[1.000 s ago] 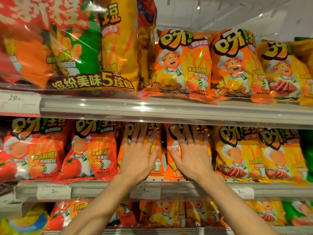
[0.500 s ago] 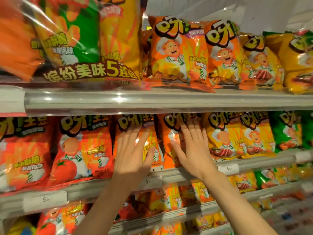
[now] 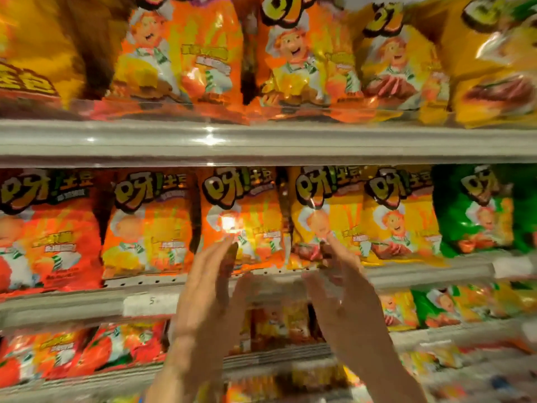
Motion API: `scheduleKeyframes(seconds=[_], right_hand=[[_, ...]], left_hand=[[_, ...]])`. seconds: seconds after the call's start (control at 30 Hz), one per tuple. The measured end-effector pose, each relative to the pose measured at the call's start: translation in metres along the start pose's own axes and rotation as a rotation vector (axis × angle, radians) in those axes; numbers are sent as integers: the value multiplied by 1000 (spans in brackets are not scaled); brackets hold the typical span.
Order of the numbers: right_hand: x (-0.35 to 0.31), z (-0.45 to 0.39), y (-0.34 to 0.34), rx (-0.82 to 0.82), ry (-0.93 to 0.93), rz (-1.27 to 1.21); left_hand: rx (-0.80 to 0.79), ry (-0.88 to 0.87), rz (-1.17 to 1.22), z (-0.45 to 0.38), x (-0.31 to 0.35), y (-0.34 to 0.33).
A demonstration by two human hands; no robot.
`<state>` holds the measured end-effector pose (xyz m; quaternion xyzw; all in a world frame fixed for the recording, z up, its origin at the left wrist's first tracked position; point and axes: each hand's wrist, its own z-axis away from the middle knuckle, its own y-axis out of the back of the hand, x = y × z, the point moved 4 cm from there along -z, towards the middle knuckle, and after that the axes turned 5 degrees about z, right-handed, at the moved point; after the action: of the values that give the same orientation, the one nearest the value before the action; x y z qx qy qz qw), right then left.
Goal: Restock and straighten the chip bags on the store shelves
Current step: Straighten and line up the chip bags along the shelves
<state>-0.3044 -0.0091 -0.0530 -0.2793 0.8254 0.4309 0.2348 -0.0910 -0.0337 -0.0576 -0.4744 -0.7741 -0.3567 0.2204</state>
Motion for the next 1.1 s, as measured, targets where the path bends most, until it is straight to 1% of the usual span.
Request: scheduleKeyframes(seconds=[0.1,0.23,0.37,0.5,0.57,0.63,0.73,0.8,0.9,0.97,1.1], right_hand=[[45,-13,41,-10,-7,12],[85,-40,81,-30,19,20],[104,-62,98,-89,11,-41],[95,-79,98,-55,71,-39],[86,-92,94,-160,47,-6],[75,-107,90,-271,68,62],[57,-129,84,-367,95,179],[51,-139,80,-427,67,231],[49,-147,74,-478,26,301],[47,-150,72,-503,6,296],[47,-157,73,-532,-25,250]], left_hand=[[16,98,7,-1,22,-46],[42,125,-51,-13,53,-89],[46,136,-79,-27,70,-110],[4,117,-142,-53,74,-116],[-43,137,-177,-66,75,-120],[-96,200,-186,-78,73,-126],[-130,282,-227,-95,68,-132],[-144,316,-264,-107,67,-136],[-189,389,-261,-120,68,-143],[-209,423,-239,-126,67,-146],[-147,455,-120,-136,58,-150]])
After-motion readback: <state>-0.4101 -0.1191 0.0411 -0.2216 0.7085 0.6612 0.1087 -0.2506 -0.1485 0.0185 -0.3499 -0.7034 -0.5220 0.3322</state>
